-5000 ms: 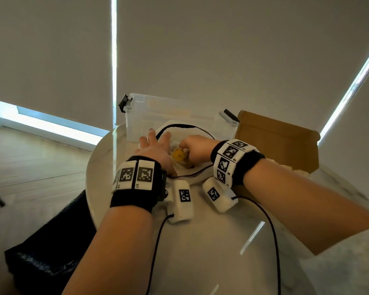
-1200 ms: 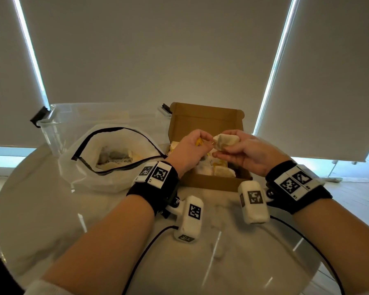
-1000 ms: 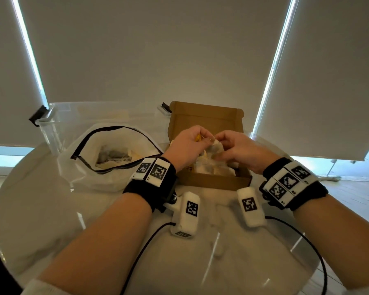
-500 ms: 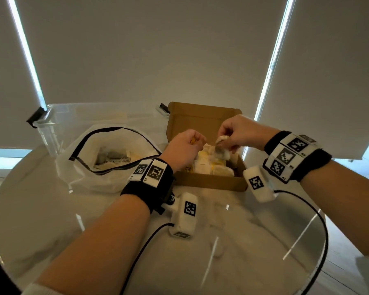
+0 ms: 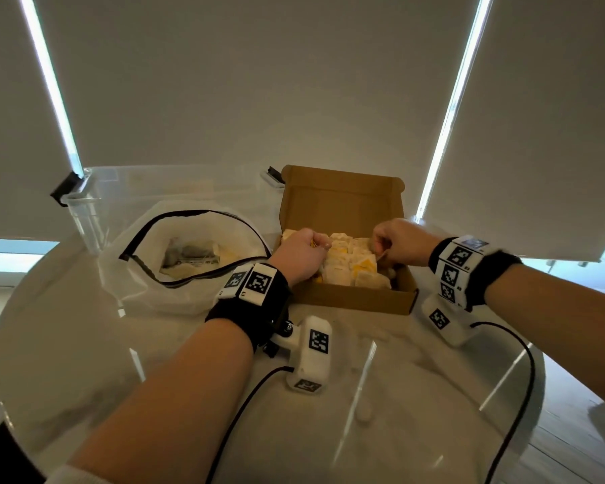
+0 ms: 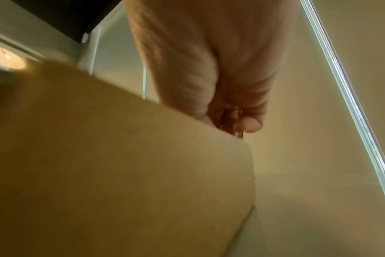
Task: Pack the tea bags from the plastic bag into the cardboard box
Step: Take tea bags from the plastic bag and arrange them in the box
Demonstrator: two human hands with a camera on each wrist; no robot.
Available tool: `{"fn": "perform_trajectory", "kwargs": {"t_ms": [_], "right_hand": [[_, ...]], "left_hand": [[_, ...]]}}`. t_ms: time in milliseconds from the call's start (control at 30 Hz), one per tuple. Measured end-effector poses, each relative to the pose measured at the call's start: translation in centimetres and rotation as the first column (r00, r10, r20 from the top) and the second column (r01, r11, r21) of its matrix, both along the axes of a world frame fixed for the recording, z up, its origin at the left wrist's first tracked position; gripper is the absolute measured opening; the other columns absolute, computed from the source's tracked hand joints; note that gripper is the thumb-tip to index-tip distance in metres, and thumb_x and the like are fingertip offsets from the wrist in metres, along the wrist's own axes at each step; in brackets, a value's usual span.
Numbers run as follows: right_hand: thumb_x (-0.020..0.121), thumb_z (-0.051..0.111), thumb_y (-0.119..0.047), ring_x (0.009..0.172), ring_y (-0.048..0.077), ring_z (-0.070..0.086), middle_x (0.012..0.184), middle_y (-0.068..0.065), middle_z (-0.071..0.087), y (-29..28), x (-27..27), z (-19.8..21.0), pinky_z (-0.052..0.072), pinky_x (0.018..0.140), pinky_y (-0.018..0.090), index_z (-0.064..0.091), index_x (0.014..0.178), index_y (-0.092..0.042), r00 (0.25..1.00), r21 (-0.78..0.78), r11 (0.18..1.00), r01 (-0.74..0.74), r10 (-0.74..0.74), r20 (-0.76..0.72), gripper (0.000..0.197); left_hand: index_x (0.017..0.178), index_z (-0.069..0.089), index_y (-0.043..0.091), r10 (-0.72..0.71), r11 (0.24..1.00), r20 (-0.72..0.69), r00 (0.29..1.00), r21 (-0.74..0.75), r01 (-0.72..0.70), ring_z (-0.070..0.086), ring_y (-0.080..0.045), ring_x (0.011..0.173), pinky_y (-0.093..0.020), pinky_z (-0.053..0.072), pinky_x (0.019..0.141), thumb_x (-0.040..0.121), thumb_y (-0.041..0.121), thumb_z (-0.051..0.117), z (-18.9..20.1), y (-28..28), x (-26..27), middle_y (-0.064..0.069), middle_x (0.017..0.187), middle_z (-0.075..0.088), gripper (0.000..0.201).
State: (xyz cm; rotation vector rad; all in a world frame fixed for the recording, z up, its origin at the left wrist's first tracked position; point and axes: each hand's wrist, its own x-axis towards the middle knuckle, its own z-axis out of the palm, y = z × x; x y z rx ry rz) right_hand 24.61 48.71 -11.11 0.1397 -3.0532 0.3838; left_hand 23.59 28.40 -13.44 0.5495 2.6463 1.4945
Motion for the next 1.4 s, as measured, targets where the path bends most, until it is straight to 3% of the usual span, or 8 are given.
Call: {"fn": "perform_trajectory", "kwargs": {"t_ms": [133, 300, 500, 633, 800, 1000, 1267, 1400], "right_hand": [[0.072, 0.073, -0.005, 0.07, 0.012, 0.039, 0.081, -0.005, 0.038, 0.0, -0.4, 0.2, 0.03, 0.055, 0.016, 0.041, 0.066, -0.019, 0.992, 0.193, 0.981, -0.003, 0.028, -0.126, 0.035], [0.082, 0.069, -0.026, 0.093, 0.022, 0.051, 0.101, 0.004, 0.046, 1.0, -0.2, 0.6, 0.048, 0.082, 0.034, 0.071, 0.087, -0.015, 0.994, 0.36, 0.933, 0.017, 0.022, -0.104, 0.013], [0.089, 0.059, -0.012, 0.082, 0.009, 0.053, 0.086, -0.007, 0.054, -0.8, 0.9, 2.6, 0.044, 0.076, 0.021, 0.068, 0.092, -0.013, 0.967, 0.06, 0.996, -0.069, 0.081, -0.243, 0.009], [0.093, 0.057, -0.022, 0.08, 0.0, 0.056, 0.091, -0.012, 0.061, -3.5, 2.2, 3.4, 0.043, 0.061, 0.008, 0.064, 0.105, -0.019, 0.984, -0.319, 0.937, -0.143, 0.1, -0.145, 0.015], [0.084, 0.062, -0.039, 0.077, 0.009, 0.059, 0.089, -0.002, 0.066, -4.8, 2.7, 3.6, 0.049, 0.063, 0.021, 0.067, 0.1, -0.016, 0.99, -0.546, 0.83, -0.116, 0.141, 0.005, 0.028], [0.076, 0.076, -0.015, 0.058, 0.004, 0.056, 0.069, -0.001, 0.063, -5.1, 3.2, 4.3, 0.048, 0.053, 0.015, 0.063, 0.074, -0.009, 0.987, -0.505, 0.851, -0.143, 0.158, -0.013, 0.014], [0.08, 0.067, 0.002, 0.071, 0.012, 0.068, 0.092, 0.006, 0.065, -3.9, 3.8, 5.0, 0.057, 0.059, 0.021, 0.061, 0.111, -0.01, 0.985, -0.567, 0.82, -0.081, 0.152, 0.08, 0.033], [0.075, 0.071, 0.003, 0.067, 0.009, 0.068, 0.092, 0.008, 0.065, -4.2, 3.9, 4.9, 0.055, 0.057, 0.018, 0.063, 0.098, -0.007, 0.983, -0.519, 0.849, -0.1, 0.166, 0.083, 0.026]], "left_hand": [[0.111, 0.05, 0.018, 0.034, 0.999, 0.026, 0.999, -0.01, -0.034, 0.053, -0.011, 0.068, -0.022, 0.043, 0.057, 0.1, 0.024, 0.039, -0.2, 0.1, -0.2, -0.001, 0.087, 0.057, 0.017], [0.121, 0.047, 0.015, 0.053, 0.975, 0.102, 0.993, 0.211, -0.074, 0.051, -0.01, 0.069, -0.022, 0.042, 0.053, 0.097, 0.011, 0.036, 0.3, 0.2, -0.1, -0.001, 0.091, 0.055, 0.027], [0.139, 0.032, 0.012, -0.224, 0.793, 0.267, 0.937, 0.609, 0.016, 0.063, -0.014, 0.085, -0.02, 0.054, 0.061, 0.098, 0.001, 0.039, 1.1, -0.5, 0.9, -0.016, 0.117, 0.059, 0.043], [0.144, 0.026, 0.01, -0.281, 0.814, 0.186, 0.942, 0.565, 0.131, 0.066, -0.008, 0.079, -0.017, 0.055, 0.065, 0.092, 0.006, 0.055, 0.8, -0.7, 1.4, -0.004, 0.109, 0.059, 0.06], [0.142, 0.031, 0.012, -0.234, 0.87, 0.08, 0.969, 0.463, 0.171, 0.068, -0.008, 0.077, -0.018, 0.056, 0.067, 0.086, 0.014, 0.066, 0.9, -0.9, 1.4, -0.011, 0.111, 0.063, 0.066], [0.132, 0.043, 0.018, -0.23, 0.911, -0.017, 0.973, 0.348, 0.221, 0.067, -0.016, 0.093, -0.019, 0.056, 0.074, 0.083, 0.014, 0.07, 0.7, -0.7, 1.6, -0.008, 0.116, 0.058, 0.057], [0.107, 0.056, 0.021, -0.239, 0.903, -0.024, 0.971, 0.361, 0.232, 0.066, -0.007, 0.078, -0.017, 0.053, 0.067, 0.085, 0.013, 0.067, 0.6, -0.8, 1.4, 0.004, 0.086, 0.067, 0.026], [0.103, 0.058, 0.018, -0.241, 0.919, -0.035, 0.97, 0.314, 0.24, 0.064, -0.008, 0.079, -0.011, 0.051, 0.063, 0.083, 0.01, 0.069, 0.5, -0.6, 1.4, 0.001, 0.089, 0.068, 0.024]]}}
